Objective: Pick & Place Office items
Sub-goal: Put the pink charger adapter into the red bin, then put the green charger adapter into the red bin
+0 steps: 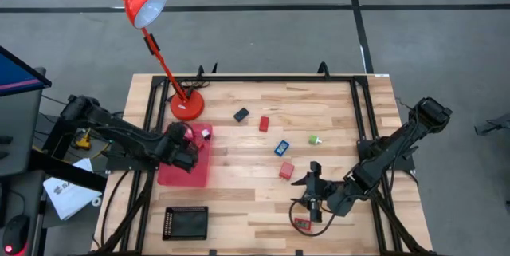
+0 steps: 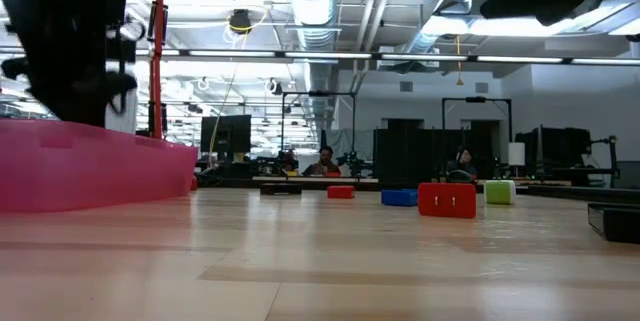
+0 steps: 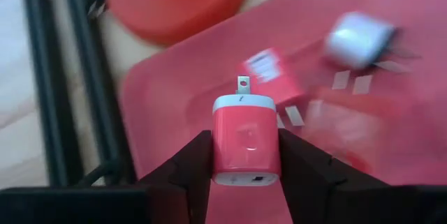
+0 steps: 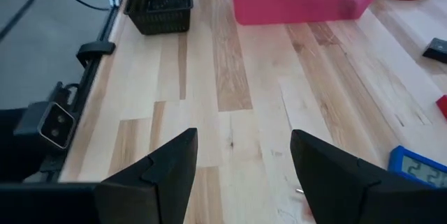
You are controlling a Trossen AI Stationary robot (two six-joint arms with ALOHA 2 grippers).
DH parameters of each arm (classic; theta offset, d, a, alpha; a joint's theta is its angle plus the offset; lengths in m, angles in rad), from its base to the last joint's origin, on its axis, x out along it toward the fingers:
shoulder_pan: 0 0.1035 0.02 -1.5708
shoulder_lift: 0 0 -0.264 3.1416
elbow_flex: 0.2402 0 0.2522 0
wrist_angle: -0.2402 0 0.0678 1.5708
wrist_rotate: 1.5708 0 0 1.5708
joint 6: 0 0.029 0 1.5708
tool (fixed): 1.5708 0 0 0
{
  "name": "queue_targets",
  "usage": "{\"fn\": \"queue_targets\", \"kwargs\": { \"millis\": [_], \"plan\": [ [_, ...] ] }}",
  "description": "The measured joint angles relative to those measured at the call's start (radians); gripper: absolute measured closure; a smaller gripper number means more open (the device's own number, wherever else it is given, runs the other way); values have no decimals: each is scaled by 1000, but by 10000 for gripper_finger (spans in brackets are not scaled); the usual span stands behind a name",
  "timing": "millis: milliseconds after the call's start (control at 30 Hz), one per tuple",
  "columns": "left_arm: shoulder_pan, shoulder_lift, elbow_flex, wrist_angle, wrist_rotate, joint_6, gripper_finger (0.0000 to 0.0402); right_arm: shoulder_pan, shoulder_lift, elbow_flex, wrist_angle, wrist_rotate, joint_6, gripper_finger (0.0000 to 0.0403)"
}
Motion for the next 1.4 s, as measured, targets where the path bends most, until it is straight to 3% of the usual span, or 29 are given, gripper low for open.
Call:
{"fn": "queue_targets", "kwargs": {
  "millis": [367,800,933,1067,1267,1400],
  "plan": [
    [33,12,-34,35,2,18,251,-1,0,0,-24,0,11,179],
    [5,5,-35,99,-46,89,126,-1,0,0,-43,28,15,179],
    [-33,-22,-35,333,-124,314,113,-1,0,0,-122,110,55,179],
    [-65,-46,-35,692,-131,697,116,-4,0,0,-222,188,126,179],
    [-106,-52,-34,1284,-25,1258,136,-42,0,0,-317,236,208,179],
    [-88,-52,-33,1441,16,1418,153,-87,0,0,-434,218,360,179]
  ]
}}
